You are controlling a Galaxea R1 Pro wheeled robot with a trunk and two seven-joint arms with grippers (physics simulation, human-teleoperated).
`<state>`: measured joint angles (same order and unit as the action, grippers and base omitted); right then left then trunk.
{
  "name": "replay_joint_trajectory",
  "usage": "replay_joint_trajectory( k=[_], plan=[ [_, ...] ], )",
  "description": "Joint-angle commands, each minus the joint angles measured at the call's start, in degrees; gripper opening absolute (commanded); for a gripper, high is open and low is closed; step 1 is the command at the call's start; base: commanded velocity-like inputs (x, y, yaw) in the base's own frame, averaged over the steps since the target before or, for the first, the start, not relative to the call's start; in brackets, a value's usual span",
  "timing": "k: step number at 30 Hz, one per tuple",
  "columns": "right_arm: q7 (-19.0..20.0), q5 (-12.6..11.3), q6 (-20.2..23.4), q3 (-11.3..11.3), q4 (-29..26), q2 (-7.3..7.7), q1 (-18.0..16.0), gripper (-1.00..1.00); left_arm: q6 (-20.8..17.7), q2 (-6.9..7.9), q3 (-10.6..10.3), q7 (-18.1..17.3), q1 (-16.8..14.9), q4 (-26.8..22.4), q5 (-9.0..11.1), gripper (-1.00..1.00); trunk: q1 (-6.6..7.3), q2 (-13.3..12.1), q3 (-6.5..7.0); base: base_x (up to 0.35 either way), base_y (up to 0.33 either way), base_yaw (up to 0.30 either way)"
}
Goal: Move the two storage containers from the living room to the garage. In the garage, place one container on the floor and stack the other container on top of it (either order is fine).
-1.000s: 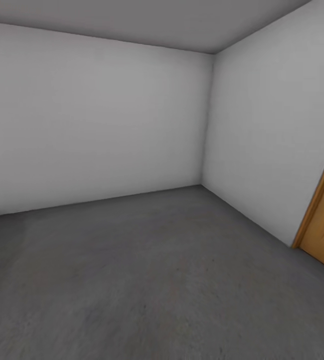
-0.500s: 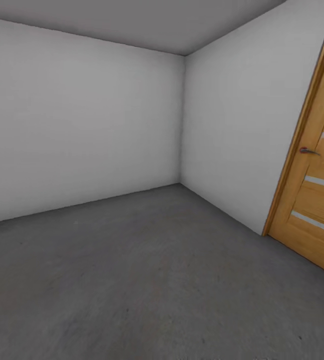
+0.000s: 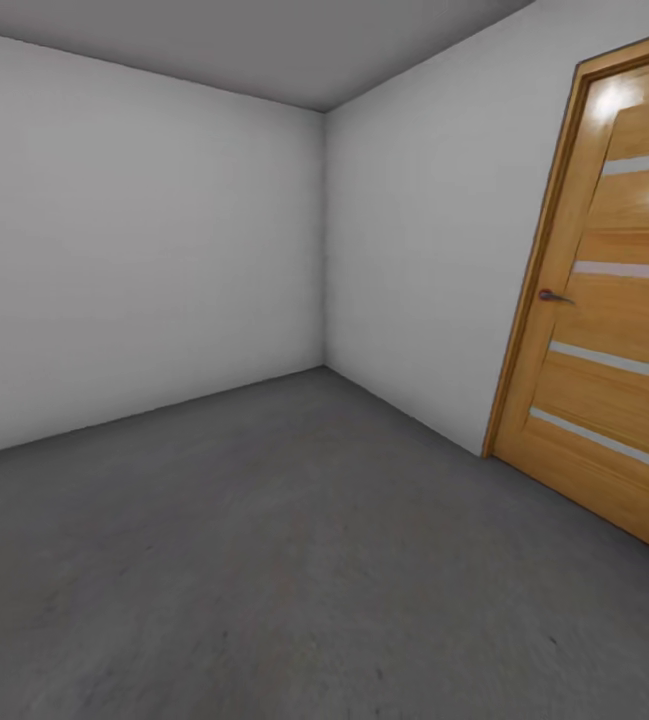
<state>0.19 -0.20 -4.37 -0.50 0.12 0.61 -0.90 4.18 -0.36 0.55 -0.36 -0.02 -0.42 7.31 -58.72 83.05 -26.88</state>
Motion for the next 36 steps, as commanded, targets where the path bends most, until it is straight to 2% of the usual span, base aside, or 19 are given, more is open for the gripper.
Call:
replay_joint_trajectory(
  k=[1, 26, 36],
  plan=[
    [-0.2, 0.0, -0.2, 0.0, 0.1, 0.00, 0.0, 1.00, 0.1, 0.00, 0.0, -0.1, 0.0, 0.0, 0.5, 1.00, -0.01, 0.0, -0.05, 0.203, 0.000, -0.047],
    [-0.5, 0.0, -0.3, 0.1, 0.1, -0.01, 0.0, 1.00, -0.2, 0.01, -0.1, -0.2, 0.0, 0.0, 0.5, 1.00, -0.01, 0.0, -0.05, 0.315, 0.000, -0.005],
    [-0.5, -0.1, -0.5, 0.0, 0.1, -0.02, 0.0, 1.00, 0.0, 0.01, -0.1, -0.2, 0.0, 0.0, 0.5, 1.00, -0.01, 0.0, -0.05, 0.323, 0.000, -0.216]
  ],
)
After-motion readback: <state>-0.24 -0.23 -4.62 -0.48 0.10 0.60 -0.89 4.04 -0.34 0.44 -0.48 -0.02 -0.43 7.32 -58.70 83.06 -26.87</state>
